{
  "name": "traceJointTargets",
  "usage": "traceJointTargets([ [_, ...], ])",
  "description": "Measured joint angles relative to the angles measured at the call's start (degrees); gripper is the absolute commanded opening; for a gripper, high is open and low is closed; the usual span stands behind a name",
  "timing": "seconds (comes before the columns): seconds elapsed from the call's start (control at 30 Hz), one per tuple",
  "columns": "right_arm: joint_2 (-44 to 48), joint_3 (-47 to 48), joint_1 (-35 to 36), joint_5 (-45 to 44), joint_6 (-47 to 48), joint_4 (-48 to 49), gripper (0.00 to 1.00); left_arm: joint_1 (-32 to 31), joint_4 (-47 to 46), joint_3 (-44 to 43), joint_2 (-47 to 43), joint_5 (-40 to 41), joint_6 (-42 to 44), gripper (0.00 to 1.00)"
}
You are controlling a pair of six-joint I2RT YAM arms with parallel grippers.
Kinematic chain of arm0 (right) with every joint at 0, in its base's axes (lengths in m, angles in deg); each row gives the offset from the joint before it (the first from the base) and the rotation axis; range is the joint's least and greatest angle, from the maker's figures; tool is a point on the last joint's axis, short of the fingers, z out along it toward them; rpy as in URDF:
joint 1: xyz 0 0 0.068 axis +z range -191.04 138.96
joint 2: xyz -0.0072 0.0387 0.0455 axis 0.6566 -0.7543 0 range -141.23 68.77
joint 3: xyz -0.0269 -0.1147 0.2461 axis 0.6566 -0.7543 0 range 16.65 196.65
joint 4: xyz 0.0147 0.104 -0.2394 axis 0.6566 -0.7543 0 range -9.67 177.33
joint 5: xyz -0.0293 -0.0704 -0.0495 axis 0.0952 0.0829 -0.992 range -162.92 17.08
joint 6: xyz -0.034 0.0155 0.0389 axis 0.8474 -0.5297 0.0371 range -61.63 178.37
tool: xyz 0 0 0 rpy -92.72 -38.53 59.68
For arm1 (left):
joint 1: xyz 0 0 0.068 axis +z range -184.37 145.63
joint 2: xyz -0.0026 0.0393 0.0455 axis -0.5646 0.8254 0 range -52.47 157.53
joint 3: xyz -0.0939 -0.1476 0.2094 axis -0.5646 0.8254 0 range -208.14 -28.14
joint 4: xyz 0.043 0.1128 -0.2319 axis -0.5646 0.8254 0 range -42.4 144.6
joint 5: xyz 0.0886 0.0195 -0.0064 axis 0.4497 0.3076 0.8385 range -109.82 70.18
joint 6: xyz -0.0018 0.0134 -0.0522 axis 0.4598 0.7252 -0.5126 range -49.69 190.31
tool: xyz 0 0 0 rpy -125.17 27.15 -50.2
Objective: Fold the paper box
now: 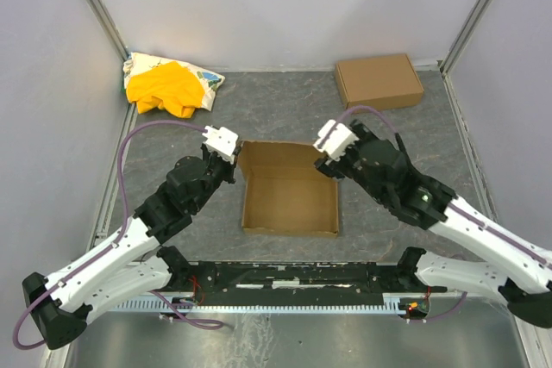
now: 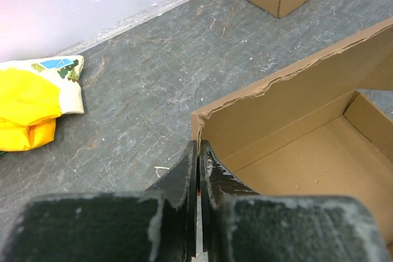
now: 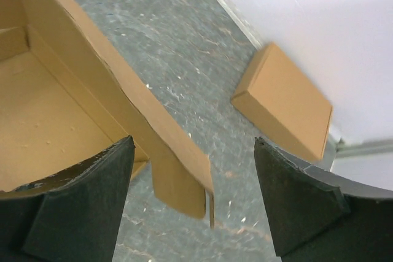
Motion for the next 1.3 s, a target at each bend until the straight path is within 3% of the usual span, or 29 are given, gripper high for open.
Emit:
traceJointTargets([
  [0.2, 12.92, -12.74, -0.63, -10.08, -12.04, 4.59, 0.77, 0.00, 0.00, 0.00, -0.50, 0.00, 0.00, 0.03],
  [0.43, 22.03, -25.77, -1.20, -16.81, -23.26, 7.54, 0.92, 0.00, 0.00, 0.00, -0.50, 0.02, 0.00, 0.03],
  [0.6, 21.62, -29.66, -2.36, -18.71, -26.21, 10.34, 0.93, 0.00, 0.00, 0.00, -0.42, 0.07, 0.00, 0.03],
  [0.97, 18.03, -30.36, -17.81, -1.66, -27.78, 15.43, 0.88, 0.00, 0.02, 0.00, -0.35, 0.46, 0.04, 0.03],
  [1.17, 14.36, -30.36, -19.17, 10.36, -27.76, 16.22, 0.83, -0.02, 0.00, 0.00, -0.09, 0.74, 0.04, 0.03],
  [1.3, 13.60, -30.32, -19.17, 16.61, -27.69, 16.20, 0.73, 0.00, 0.00, -0.02, 0.70, 0.83, 0.04, 0.03],
])
